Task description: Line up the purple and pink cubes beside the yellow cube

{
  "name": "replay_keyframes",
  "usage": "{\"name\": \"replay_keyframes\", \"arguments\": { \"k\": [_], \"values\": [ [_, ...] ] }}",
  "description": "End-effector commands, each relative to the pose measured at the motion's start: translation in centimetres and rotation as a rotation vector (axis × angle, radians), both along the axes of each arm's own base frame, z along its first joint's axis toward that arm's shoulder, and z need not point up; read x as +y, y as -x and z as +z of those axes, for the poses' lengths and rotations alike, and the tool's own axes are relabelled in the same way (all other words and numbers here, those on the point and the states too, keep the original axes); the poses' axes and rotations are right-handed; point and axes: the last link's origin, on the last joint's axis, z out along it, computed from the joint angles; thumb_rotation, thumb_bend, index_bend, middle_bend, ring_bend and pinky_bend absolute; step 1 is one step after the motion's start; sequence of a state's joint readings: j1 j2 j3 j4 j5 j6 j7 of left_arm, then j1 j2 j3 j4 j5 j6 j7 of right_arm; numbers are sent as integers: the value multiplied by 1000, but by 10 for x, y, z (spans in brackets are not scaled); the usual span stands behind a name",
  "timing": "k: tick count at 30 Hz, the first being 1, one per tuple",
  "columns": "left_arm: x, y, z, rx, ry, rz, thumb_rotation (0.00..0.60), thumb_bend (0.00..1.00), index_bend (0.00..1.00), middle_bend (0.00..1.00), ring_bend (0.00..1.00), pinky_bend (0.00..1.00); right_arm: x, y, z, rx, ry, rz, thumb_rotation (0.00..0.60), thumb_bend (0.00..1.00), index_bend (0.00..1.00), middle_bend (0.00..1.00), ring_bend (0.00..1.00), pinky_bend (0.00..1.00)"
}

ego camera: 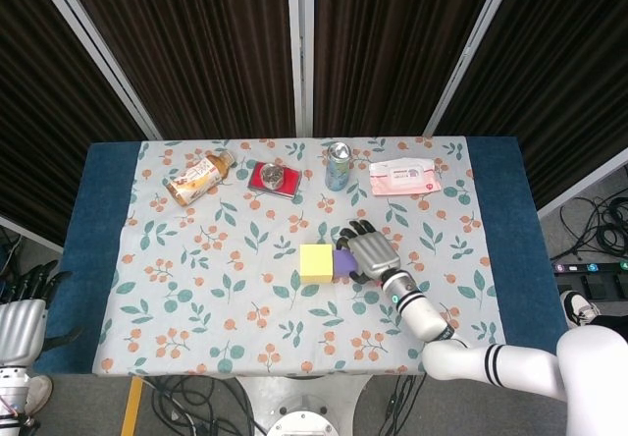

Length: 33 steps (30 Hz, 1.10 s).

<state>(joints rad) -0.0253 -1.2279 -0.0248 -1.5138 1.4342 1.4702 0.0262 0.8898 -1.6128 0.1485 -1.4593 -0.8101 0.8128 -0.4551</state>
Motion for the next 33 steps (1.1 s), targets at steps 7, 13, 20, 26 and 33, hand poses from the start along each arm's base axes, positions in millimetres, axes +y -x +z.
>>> {"name": "replay_keyframes", "arguments": {
  "k": [7,13,20,26,33],
  "values": [
    [0,1,0,-1,0,-1,600,26,250,183,93,133,0,-1,-3,1,5,-3,600,254,397,148,0,0],
    [0,0,0,0,1,-2,600,26,250,183,93,133,-1,-1,-3,3,16,0,600,249,376,148,0,0],
    [1,0,0,0,5,-3,600,26,250,184,93,132,-4,-2,-3,4,27,5,600,250,365,147,0,0],
    [0,-1,-1,-2,7,-3,600,26,250,183,93,133,-2,0,-4,10,20,4,600,248,362,145,0,0],
    [1,-1,-1,-3,9,-5,600,26,250,184,93,133,-1,3,-5,8,16,-5,600,246,352,142,0,0]
  ]
}}
